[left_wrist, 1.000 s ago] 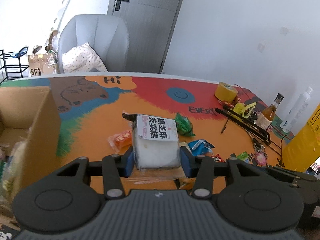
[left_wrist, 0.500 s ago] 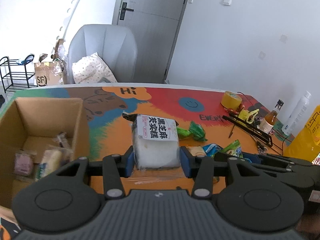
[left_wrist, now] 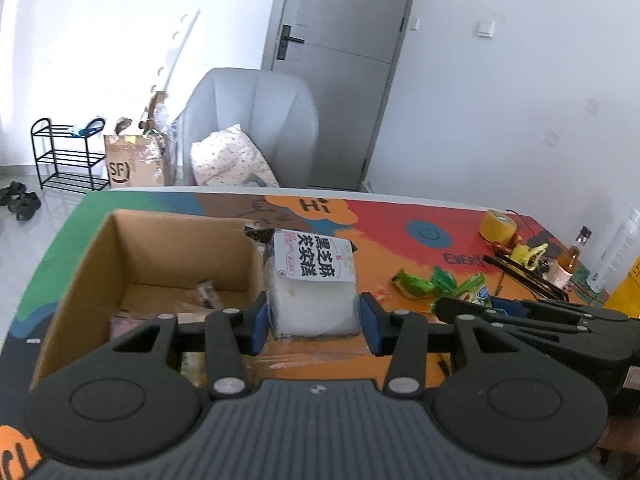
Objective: Organize snacks
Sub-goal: 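Carry both snacks over the cardboard box and open both tools to release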
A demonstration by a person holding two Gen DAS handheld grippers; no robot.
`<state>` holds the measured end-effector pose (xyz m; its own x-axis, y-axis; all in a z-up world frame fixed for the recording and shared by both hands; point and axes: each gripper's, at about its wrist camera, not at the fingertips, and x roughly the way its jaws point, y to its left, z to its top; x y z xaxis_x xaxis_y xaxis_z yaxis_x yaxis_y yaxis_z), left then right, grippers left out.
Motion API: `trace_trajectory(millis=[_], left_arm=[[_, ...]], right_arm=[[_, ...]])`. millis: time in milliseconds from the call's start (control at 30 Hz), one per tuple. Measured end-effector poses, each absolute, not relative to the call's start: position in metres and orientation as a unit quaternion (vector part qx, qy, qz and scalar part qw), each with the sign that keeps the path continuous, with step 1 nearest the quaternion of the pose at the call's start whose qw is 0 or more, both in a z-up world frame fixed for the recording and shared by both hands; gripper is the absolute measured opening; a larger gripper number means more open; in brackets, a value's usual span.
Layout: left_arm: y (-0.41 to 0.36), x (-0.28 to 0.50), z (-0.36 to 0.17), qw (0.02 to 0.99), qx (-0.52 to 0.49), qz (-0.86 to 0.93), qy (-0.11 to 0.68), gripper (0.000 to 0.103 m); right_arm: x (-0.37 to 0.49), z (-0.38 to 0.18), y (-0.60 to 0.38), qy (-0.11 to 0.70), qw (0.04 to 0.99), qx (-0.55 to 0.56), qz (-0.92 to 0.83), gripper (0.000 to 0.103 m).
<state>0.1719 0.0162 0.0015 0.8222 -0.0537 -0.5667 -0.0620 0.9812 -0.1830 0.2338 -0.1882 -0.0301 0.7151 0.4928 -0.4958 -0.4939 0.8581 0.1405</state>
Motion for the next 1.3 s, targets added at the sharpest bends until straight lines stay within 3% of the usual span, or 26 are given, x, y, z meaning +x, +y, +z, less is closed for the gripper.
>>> trace_trajectory(millis=[800,900,967,1067,1300], left_arm=[[0.093,0.153,-0.008,0.936,-0.111,0.085,0.324,0.046],[0.096,0.148,-0.006,0.937,-0.097,0.106,0.317,0.052],[0.097,0.144,-0.004,0.938,-0.097,0.104,0.316,0.064],[0.098,0.139,-0.001,0.941,-0.092,0.113,0.307,0.075],[0.109,0.129,-0.003,0.937,-0.105,0.128,0.307,0.081]], right_arm=[[0.232,-0.018,-0.102,0.256,0.903,-0.030,0.344,0.030],[0.230,-0.016,-0.093,0.254,0.899,-0.033,0.355,0.030],[0.231,-0.015,-0.089,0.255,0.897,-0.031,0.360,0.030],[0.233,-0.016,-0.084,0.261,0.891,-0.023,0.369,0.030],[0.240,-0.012,-0.069,0.275,0.876,-0.004,0.396,0.033]])
